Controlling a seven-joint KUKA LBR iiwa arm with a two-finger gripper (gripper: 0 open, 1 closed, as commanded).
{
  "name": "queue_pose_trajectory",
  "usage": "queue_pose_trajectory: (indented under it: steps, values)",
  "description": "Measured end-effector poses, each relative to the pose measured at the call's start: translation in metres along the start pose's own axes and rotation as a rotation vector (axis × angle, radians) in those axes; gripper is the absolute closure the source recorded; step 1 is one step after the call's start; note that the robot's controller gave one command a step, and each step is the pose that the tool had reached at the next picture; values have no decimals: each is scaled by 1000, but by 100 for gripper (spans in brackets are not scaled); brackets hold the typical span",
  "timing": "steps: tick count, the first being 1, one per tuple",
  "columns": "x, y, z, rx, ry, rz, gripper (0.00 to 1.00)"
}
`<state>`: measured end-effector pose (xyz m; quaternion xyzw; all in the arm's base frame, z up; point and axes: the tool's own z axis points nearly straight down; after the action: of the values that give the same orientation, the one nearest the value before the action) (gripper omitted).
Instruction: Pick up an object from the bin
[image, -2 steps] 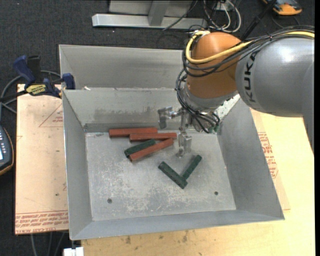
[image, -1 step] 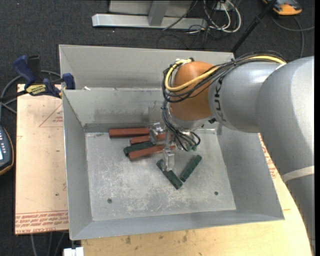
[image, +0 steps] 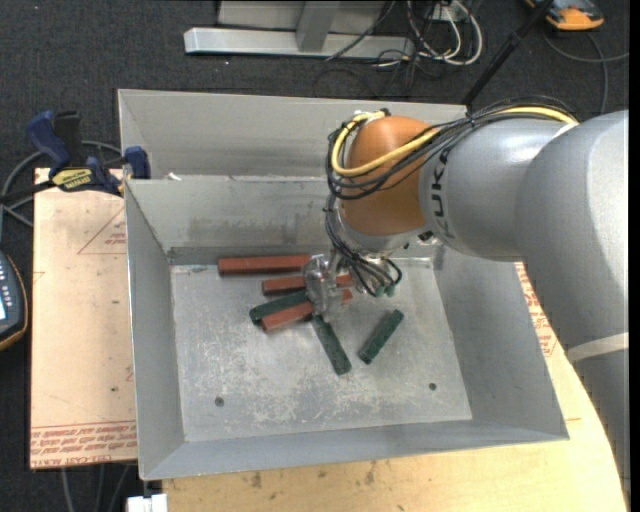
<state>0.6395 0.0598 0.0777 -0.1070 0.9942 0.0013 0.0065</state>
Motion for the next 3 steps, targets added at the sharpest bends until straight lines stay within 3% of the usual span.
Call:
queue_pose_trajectory:
  steps: [1,2,3]
  values:
    - [-35,69,-2,-2,3,-362,100]
    - [-34,67,-1,-2,6,-360,0]
    - [-33,67,0,-3,8,-360,100]
